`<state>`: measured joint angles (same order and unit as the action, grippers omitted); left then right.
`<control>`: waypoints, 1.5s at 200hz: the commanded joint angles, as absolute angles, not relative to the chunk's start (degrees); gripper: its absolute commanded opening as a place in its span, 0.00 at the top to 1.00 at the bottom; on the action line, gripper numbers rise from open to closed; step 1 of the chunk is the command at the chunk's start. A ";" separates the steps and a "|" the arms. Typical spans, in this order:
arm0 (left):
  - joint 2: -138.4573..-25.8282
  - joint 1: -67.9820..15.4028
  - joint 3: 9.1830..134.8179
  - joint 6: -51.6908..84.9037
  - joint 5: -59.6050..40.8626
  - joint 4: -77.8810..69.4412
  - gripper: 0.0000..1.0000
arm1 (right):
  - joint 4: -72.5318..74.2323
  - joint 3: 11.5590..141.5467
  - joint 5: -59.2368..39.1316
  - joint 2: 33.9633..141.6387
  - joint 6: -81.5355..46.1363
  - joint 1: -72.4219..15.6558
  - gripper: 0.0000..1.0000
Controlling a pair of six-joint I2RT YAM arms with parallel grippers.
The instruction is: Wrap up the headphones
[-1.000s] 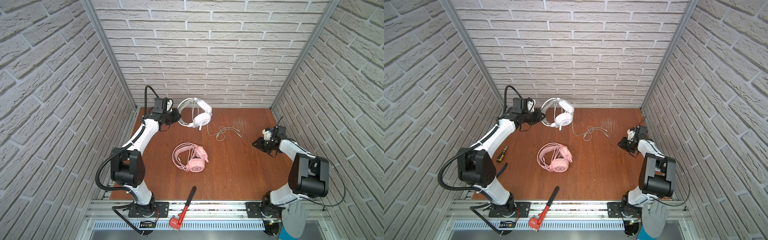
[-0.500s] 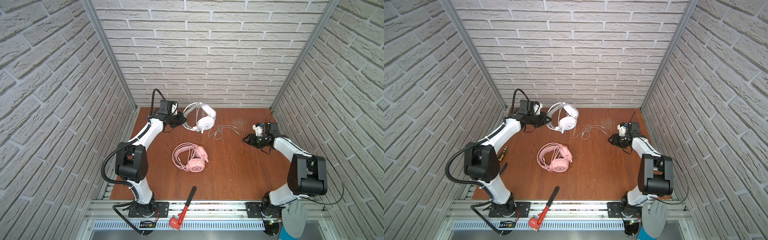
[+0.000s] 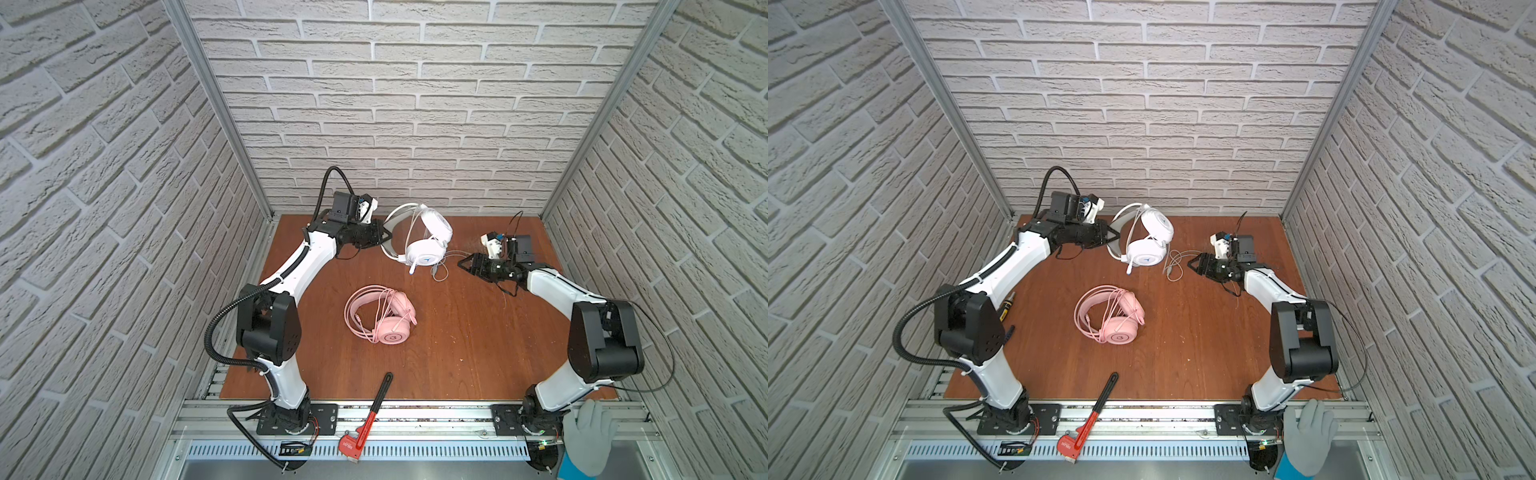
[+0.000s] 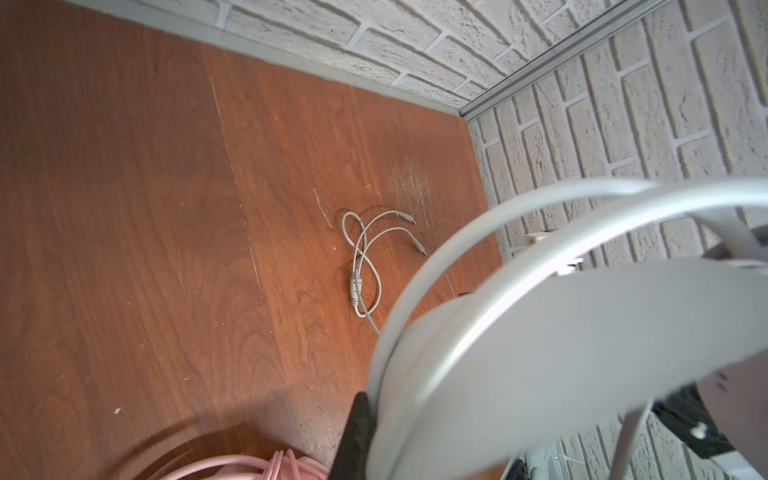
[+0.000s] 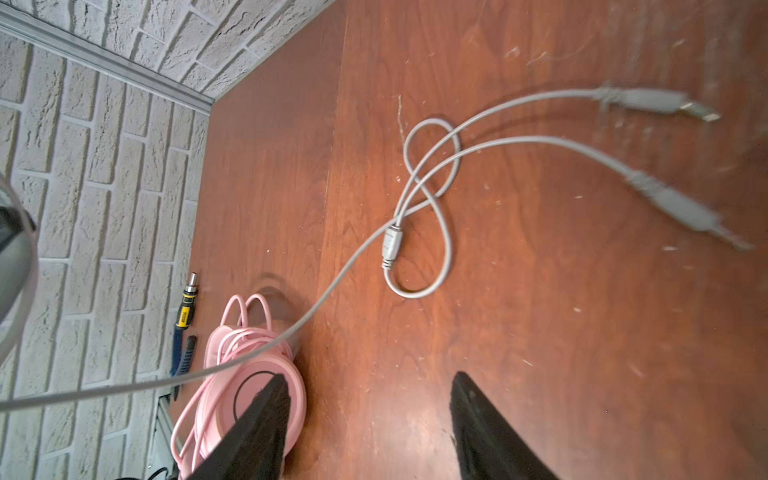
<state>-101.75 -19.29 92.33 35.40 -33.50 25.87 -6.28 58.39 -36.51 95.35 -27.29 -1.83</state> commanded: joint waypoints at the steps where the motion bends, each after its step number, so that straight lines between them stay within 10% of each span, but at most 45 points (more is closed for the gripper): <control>1: -100.94 -20.23 96.50 35.44 -37.75 23.37 1.00 | 2.50 59.13 -38.58 97.57 -35.47 -5.28 0.30; 66: -101.26 -20.83 98.69 35.51 -37.57 23.64 1.00 | 4.75 60.46 -39.21 102.98 -41.28 -11.78 0.30; 143: -98.58 -19.41 94.72 35.11 -35.94 23.29 1.00 | -13.18 70.22 -32.46 95.37 -28.49 -10.00 0.94; 219: -96.77 -17.49 91.07 36.07 -36.36 20.75 1.00 | -29.61 83.41 -28.08 83.25 -13.97 -1.66 0.94; 300: -98.31 -17.93 92.19 35.07 -38.05 22.09 1.00 | -16.79 66.23 -39.83 85.62 -26.41 -0.14 0.53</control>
<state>-100.12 -17.74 91.00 35.09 -35.07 24.88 -24.23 70.19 -35.07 86.48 -22.31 0.47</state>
